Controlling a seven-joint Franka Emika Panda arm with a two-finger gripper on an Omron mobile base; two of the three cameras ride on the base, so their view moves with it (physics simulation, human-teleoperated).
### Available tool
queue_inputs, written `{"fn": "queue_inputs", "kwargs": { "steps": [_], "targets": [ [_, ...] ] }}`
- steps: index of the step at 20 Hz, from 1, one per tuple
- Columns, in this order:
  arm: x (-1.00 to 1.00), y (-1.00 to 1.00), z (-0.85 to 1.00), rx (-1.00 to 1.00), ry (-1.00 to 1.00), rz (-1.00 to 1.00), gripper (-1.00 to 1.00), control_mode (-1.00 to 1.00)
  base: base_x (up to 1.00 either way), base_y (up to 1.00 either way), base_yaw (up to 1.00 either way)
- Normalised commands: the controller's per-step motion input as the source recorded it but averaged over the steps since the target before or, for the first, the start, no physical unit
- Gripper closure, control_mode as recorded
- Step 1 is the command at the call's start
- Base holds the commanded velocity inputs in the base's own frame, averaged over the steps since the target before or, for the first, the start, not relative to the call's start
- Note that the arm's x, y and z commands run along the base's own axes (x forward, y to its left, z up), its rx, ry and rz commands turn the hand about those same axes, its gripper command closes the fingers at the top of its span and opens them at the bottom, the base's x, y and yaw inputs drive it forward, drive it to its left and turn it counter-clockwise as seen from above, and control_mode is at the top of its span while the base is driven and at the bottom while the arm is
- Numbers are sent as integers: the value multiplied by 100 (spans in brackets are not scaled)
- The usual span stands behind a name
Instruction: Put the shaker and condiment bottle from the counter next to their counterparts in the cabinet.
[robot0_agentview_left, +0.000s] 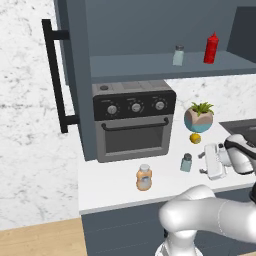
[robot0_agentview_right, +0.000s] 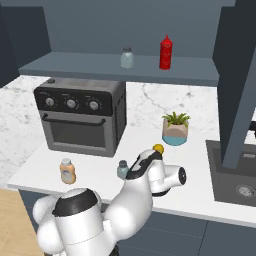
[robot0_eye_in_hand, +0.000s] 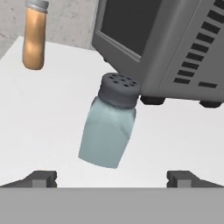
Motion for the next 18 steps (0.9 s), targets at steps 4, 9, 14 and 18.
{"fn": "queue_inputs", "kwargs": {
  "steps": [4, 9, 14, 18],
  "targets": [
    [28, 2, -5, 0, 0, 2, -100, -100, 0, 0, 0],
    [8, 3, 0, 0, 0, 2, -100, -100, 0, 0, 0],
    [0, 8, 0, 1, 0, 0, -100, -100, 0, 0, 0],
    [0, 17, 0, 3, 1, 0, -100, -100, 0, 0, 0]
  ]
}}
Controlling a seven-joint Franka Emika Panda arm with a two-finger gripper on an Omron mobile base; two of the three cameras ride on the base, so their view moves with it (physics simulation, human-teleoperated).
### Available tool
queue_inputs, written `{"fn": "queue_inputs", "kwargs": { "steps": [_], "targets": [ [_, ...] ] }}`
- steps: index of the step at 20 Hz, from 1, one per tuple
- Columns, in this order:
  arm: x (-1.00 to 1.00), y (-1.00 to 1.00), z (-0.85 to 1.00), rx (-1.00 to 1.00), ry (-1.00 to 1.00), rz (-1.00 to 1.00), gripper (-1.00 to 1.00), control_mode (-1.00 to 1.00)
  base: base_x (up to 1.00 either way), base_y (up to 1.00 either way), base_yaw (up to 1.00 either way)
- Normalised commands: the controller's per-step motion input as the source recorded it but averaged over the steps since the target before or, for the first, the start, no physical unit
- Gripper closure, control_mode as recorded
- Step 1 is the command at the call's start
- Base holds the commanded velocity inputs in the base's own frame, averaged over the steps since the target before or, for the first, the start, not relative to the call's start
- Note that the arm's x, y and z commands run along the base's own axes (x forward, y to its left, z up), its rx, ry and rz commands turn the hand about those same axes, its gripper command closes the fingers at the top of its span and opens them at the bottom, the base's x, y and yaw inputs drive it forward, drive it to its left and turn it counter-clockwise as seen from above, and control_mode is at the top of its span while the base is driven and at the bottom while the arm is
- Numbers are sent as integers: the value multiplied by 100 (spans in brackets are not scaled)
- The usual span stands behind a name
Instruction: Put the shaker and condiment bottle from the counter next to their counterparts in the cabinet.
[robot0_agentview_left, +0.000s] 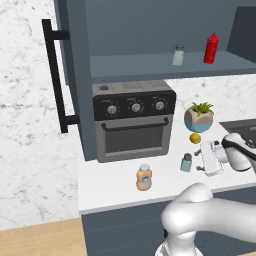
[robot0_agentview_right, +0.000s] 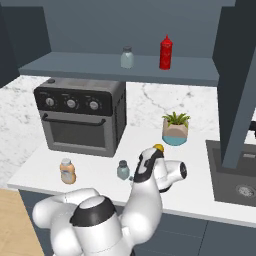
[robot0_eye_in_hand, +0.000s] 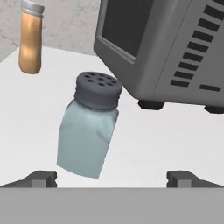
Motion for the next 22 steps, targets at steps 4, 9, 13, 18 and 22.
{"fn": "queue_inputs", "kwargs": {
  "steps": [4, 9, 13, 18, 22],
  "targets": [
    [0, 24, -1, 4, 3, 0, -100, -100, 0, 0, 0],
    [0, 20, -9, 4, 3, 0, -100, -100, 0, 0, 0],
    [0, 6, -15, 4, 4, 0, -100, -100, 0, 0, 0],
    [4, 0, -14, 4, 3, 0, -100, -100, 0, 0, 0],
    [13, 1, -13, 4, 1, 0, -100, -100, 0, 0, 0]
  ]
}}
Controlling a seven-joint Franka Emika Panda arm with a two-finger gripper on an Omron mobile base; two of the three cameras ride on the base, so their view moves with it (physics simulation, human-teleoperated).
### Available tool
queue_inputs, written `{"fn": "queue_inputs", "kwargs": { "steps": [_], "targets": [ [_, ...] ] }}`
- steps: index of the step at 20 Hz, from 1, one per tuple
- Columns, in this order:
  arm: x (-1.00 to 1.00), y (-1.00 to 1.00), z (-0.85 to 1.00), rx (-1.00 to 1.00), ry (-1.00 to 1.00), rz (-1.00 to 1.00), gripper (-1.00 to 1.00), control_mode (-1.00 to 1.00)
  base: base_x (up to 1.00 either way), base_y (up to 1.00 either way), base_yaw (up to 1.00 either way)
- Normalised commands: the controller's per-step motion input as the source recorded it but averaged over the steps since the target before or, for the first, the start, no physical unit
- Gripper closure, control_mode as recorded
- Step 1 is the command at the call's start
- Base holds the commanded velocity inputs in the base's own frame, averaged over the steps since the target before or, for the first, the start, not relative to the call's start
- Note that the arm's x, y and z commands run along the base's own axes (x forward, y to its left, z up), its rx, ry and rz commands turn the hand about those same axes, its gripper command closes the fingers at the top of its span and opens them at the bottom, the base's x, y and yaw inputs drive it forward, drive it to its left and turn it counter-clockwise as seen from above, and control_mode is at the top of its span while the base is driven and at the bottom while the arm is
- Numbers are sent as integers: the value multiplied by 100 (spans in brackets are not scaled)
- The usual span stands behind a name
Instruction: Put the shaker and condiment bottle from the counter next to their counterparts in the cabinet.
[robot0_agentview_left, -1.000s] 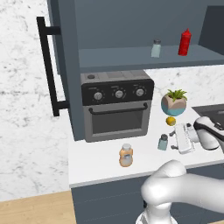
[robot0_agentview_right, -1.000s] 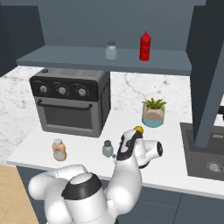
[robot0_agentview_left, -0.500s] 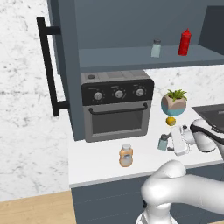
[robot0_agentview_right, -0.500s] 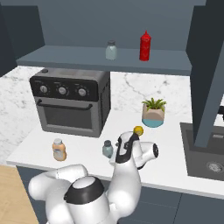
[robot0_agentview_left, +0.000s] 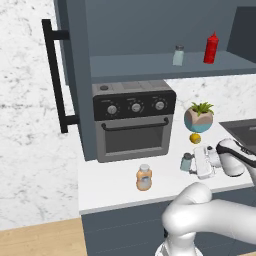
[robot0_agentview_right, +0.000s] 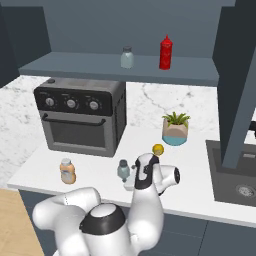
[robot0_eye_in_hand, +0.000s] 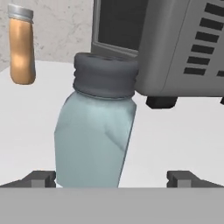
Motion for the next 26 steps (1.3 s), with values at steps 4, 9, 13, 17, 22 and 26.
{"fn": "queue_inputs", "kwargs": {
  "steps": [4, 9, 13, 17, 22, 26],
  "targets": [
    [21, 3, -11, 3, 1, 0, -100, -100, 0, 0, 0],
    [19, 8, -12, 1, 1, 0, -100, -100, 0, 0, 0],
    [1, 23, -8, 0, 0, 0, -100, -100, 0, 0, 0],
    [0, 35, -5, 1, 1, 0, -100, -100, 0, 0, 0],
    [0, 37, -5, 2, 2, 0, -100, -100, 0, 0, 0],
    [0, 36, -7, 1, 4, 0, 100, -100, 0, 0, 0]
  ]
}}
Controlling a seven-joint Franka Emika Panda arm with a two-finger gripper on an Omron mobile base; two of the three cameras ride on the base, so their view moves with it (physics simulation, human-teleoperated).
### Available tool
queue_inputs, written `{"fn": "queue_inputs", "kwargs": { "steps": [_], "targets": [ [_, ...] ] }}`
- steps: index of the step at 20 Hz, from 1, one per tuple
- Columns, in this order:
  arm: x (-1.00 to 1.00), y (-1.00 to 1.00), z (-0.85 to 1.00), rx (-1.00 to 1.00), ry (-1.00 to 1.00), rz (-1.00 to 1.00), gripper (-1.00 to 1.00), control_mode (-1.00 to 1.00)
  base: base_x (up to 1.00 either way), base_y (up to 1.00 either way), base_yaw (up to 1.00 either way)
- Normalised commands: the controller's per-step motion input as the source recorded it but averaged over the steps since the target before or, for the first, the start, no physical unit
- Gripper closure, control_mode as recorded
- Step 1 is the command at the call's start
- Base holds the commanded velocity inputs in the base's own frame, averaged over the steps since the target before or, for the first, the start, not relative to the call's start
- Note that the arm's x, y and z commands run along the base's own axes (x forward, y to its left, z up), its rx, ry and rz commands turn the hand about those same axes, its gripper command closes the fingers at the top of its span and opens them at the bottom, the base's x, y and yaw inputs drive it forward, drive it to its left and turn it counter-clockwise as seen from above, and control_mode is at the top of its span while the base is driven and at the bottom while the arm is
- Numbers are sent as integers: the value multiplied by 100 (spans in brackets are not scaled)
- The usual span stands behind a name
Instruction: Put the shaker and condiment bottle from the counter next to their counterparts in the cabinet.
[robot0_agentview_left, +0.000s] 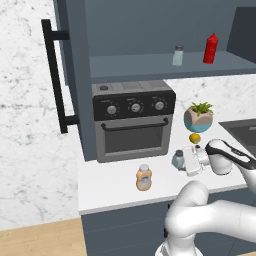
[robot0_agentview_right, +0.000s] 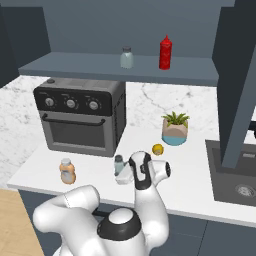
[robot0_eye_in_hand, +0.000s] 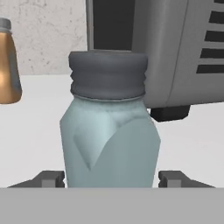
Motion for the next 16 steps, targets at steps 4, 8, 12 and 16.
{"fn": "queue_inputs", "kwargs": {
  "steps": [4, 8, 12, 16],
  "targets": [
    [0, 3, 13, 3, 0, 0, 100, -100, 0, 0, 0],
    [0, 0, 86, 0, -9, 0, 100, -100, 0, 0, 0],
    [-25, 0, 100, 0, 0, -4, 100, -100, 0, 0, 0],
    [-53, 0, 92, 0, 6, -10, 100, -100, 0, 0, 0]
  ]
}}
